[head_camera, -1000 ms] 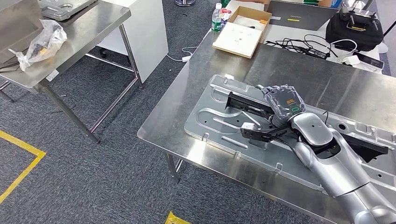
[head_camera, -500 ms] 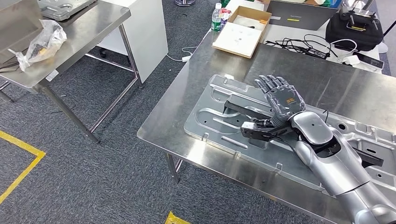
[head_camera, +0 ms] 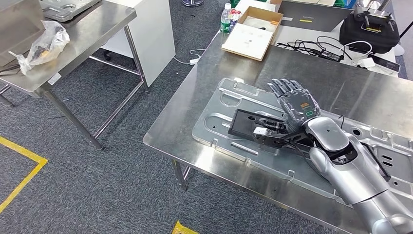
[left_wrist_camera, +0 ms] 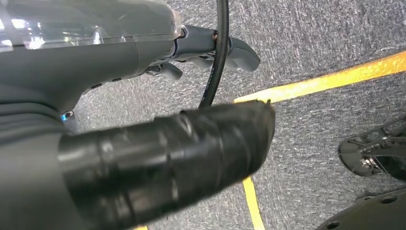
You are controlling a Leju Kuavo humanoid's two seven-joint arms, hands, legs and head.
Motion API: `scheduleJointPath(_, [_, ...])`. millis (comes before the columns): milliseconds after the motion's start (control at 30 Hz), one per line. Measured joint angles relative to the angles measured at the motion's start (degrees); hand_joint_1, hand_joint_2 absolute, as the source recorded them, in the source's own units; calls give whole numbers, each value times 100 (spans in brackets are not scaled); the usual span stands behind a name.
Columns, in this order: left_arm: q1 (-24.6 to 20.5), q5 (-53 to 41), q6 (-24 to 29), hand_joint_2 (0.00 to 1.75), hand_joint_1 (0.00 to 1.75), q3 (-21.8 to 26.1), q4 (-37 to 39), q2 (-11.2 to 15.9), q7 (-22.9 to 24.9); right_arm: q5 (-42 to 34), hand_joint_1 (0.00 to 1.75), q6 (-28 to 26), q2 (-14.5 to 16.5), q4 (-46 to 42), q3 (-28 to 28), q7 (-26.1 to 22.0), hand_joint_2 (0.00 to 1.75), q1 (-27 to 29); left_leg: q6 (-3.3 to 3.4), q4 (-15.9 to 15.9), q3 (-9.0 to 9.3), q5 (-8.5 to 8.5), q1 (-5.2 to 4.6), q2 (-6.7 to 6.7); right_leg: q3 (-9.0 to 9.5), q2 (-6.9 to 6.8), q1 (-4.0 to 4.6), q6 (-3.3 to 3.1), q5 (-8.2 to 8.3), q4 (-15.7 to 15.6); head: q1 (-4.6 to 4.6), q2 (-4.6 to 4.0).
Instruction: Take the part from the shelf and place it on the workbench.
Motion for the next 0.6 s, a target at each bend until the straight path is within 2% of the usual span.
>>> scheduleJointPath(267, [1, 0, 5, 0, 0, 1, -5, -22, -15, -73, 0, -378, 5, -202, -87, 17, 0, 210, 0, 0, 0, 0, 0, -1, 1, -1, 0, 0, 0, 0, 0, 0])
scheduleJointPath(467, [1, 0, 5, 0, 0, 4, -9, -42, -14, -47, 0, -450, 15, -370, -148, 22, 0, 327, 0, 0, 0, 0, 0, -1, 1, 0, 0, 0, 0, 0, 0, 0])
scheduleJointPath(600, [6, 0, 20, 0, 0, 4, -25, -47, 53, 121, 0, -733, 78, -615, -231, 17, 0, 479, 10, 22, -5, -19, -7, -2, 6, 1, -17, 10, 1, -6, 1, 0])
